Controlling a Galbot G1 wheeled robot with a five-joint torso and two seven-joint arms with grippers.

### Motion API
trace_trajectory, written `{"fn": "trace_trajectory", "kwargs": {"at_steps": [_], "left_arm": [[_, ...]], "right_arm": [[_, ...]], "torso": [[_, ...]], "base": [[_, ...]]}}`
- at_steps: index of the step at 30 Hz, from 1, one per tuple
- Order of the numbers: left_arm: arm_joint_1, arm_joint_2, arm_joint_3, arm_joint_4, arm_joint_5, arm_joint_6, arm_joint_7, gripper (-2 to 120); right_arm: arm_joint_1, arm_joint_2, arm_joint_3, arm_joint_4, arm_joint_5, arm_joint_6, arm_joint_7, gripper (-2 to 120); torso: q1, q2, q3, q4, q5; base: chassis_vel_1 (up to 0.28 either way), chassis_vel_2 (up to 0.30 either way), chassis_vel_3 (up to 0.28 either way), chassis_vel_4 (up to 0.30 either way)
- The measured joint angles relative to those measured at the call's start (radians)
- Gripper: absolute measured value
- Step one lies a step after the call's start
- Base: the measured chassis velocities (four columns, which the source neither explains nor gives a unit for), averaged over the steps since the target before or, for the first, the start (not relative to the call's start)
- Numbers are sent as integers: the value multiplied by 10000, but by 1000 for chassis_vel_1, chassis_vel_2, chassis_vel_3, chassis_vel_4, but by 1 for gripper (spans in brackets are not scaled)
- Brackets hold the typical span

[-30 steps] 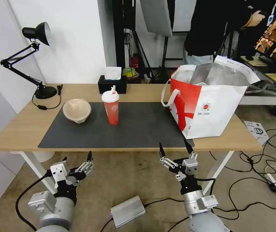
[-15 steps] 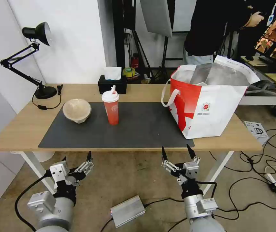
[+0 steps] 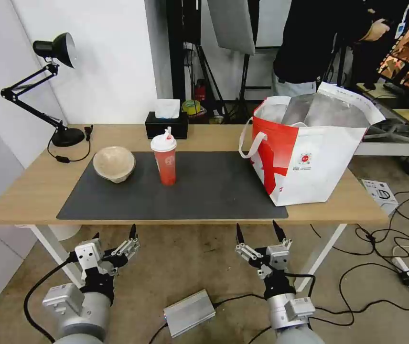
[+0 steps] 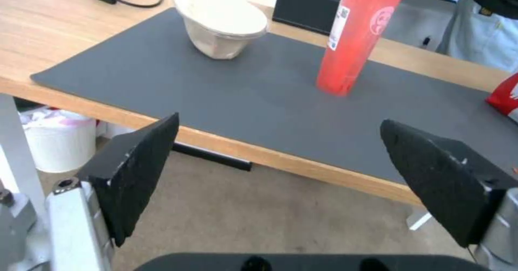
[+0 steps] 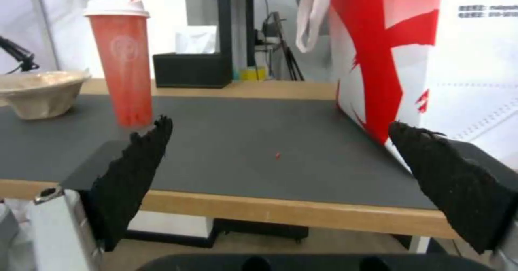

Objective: Pick up the trash from the table and place it into the takeout bag.

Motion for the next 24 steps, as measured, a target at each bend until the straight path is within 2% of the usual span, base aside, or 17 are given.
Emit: {"fn": "trace_trajectory", "kwargs": {"at_steps": [12,16,24], "left_arm": [[-22,2,-21,-13,-24,-13,19,100],[1,54,-89,-1,219,-265,217,100],[24,58,-143,52,267,-566,458,100]], "right_arm": [[-52,30,76,-11,-93,97,-76,100],[263,-320,6,58,302,630,-992,100],[1011,-756,-81,238,1105,845,-1884,100]], "torso": [[0,0,0,-1,0],[0,0,0,-1,1],[0,0,0,-1,1]], "base": [[0,0,0,0],[0,0,0,0],[0,0,0,0]]}}
